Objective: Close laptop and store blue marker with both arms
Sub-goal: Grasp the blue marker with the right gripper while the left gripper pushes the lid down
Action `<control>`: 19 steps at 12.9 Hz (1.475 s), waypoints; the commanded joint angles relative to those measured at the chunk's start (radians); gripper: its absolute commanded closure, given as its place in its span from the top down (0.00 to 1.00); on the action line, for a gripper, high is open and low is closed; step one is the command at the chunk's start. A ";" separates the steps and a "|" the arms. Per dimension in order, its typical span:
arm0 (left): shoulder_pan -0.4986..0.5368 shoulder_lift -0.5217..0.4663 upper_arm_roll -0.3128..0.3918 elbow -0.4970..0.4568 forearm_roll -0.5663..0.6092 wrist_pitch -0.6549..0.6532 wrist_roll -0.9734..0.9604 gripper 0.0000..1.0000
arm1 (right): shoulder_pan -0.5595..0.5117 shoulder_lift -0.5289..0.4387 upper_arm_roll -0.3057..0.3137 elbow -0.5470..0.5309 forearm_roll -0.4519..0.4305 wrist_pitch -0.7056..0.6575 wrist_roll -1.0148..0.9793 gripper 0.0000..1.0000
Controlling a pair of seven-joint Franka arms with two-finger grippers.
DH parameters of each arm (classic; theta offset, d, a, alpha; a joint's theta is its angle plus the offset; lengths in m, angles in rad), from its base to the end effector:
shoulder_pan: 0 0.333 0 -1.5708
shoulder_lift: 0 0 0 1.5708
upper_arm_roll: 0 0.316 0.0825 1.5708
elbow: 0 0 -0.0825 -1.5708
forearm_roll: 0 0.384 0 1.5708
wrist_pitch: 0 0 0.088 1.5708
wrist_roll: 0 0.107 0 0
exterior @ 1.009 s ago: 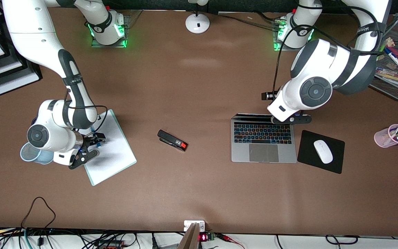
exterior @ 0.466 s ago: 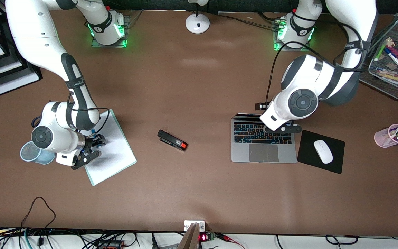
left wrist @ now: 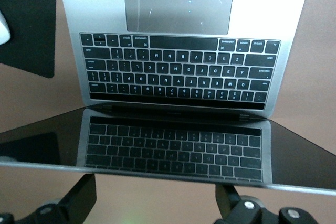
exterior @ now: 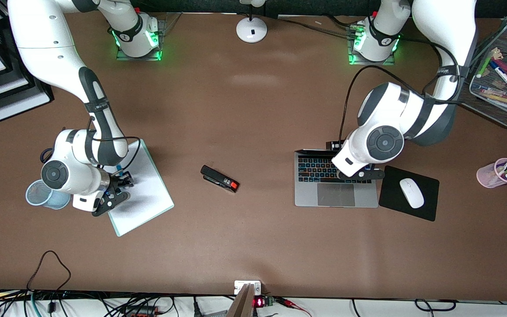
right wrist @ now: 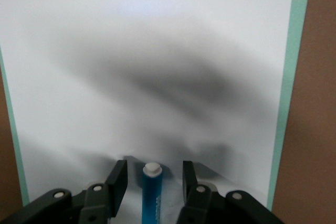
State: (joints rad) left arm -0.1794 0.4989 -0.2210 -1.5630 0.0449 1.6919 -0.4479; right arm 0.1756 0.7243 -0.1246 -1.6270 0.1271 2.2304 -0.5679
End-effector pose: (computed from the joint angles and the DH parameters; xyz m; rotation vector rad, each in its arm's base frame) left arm 0.6017 -0.2311 0.3373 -3.0064 -0.0618 0.5365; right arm 0.6756 0.0476 0.1896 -2.9756 -0.8580 0.1654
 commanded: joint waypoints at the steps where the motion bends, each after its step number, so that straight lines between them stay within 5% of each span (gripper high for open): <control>1: -0.002 0.042 0.000 0.037 0.023 0.017 0.005 1.00 | -0.001 0.011 0.002 0.016 0.006 0.000 -0.017 0.51; 3: 0.000 0.070 0.003 0.085 0.021 0.019 0.005 1.00 | -0.001 0.012 0.002 0.016 0.006 0.002 -0.017 0.51; 10: 0.001 0.171 0.006 0.211 0.020 0.031 -0.002 1.00 | -0.001 0.012 0.002 0.016 0.016 0.000 -0.009 0.21; 19: 0.001 0.248 0.008 0.218 0.016 0.164 -0.011 1.00 | -0.001 0.007 0.002 0.016 0.016 0.000 -0.012 0.06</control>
State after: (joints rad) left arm -0.1790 0.7131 -0.2102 -1.3816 0.0457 1.8357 -0.4490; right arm 0.1756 0.7253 -0.1246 -1.6248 0.1277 2.2304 -0.5689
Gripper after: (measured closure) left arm 0.000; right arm 0.846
